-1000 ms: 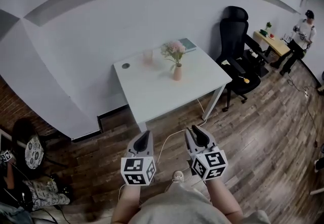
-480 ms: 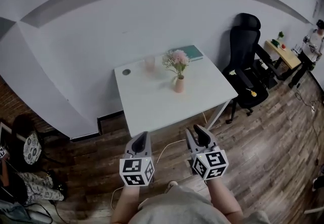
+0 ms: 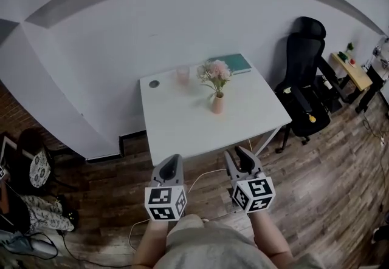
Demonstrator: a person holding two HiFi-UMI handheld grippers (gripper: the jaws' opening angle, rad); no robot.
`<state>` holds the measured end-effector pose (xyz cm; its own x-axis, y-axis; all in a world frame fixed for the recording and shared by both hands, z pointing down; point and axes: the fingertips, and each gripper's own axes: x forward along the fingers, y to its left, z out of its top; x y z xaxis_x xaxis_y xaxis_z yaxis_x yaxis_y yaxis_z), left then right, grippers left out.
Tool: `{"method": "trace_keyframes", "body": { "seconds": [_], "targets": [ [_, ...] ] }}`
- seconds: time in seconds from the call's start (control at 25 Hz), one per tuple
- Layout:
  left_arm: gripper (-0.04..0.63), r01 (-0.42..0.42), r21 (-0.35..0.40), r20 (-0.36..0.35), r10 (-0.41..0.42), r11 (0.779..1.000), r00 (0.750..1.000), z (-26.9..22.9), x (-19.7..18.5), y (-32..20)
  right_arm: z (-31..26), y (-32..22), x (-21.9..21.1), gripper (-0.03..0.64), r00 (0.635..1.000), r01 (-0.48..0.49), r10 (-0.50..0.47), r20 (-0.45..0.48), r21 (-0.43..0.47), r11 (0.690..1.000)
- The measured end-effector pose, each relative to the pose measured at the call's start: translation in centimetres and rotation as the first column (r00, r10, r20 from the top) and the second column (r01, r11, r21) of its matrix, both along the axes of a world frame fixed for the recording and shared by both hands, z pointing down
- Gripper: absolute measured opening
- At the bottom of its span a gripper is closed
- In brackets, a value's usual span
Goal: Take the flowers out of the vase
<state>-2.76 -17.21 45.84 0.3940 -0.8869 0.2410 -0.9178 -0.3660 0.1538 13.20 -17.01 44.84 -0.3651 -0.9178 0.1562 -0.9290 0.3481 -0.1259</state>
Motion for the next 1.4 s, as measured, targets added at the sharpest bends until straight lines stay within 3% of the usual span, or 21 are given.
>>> {"method": "trace_keyframes", "body": {
  "seconds": [0.56, 1.4],
  "targets": [
    [0.008, 0.013, 0.02, 0.002, -0.013, 1.0, 1.0, 0.3, 1.3, -4.2, 1.2, -4.7, 0.9, 0.132, 1.0, 0.015, -0.015, 0.004, -0.012, 1.0],
    [0.008, 0.034, -0.051, 0.005, -0.034, 0.998, 0.999, 2.9, -0.1, -19.3, 3.7, -22.5, 2.1, 0.144, 0.999, -0.011, 0.008, -0.048, -0.063, 0.998]
  ]
}}
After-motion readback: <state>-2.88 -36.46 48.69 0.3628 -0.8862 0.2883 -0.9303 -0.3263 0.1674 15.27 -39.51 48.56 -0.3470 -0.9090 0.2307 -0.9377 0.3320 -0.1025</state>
